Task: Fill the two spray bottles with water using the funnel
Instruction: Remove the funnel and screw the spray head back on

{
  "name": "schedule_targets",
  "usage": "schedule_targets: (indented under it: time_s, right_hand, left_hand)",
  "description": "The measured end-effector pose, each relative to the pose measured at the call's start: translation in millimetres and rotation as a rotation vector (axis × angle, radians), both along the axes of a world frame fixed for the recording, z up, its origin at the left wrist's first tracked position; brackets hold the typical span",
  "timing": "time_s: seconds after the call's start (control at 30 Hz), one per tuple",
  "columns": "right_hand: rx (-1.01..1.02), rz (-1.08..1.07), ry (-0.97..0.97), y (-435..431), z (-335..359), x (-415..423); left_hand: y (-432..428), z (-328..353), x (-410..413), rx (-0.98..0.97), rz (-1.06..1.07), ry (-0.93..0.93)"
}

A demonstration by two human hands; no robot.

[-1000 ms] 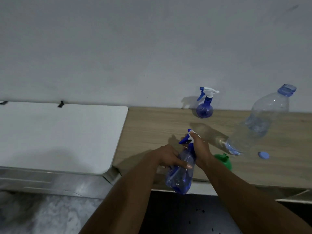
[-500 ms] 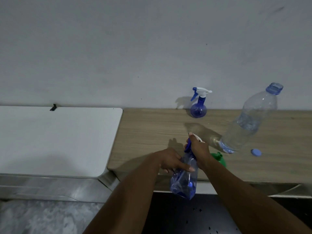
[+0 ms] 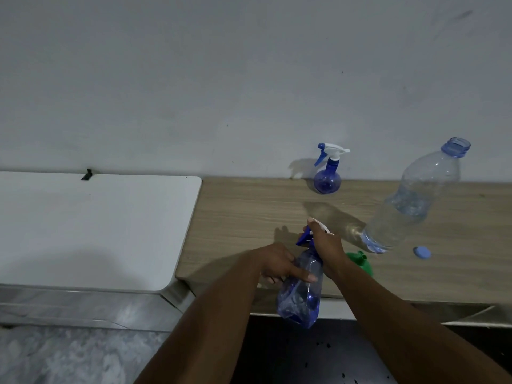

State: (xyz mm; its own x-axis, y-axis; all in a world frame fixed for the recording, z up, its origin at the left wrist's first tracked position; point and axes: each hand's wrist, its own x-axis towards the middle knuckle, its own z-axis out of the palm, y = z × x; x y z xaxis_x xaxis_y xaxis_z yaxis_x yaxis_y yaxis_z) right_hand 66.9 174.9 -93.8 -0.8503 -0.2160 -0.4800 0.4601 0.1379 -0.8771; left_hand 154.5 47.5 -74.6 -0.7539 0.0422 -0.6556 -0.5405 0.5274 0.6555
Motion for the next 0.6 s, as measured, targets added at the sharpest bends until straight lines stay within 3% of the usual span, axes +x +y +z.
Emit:
schedule_targets:
  time_s: [0.37,0.6]
  right_hand:
    - [0.000,-0.019,0.023,-10.8,-2.2,-5.3]
    - [-0.017,0.095,0.074,-12.7,9.5,-18.6]
  left_hand:
    - [-4.5,5.3,-4.6,0.011,-0.009,-0.016]
    - [-13.8,12.6,-14.0,-0.006,0.030,0.016]
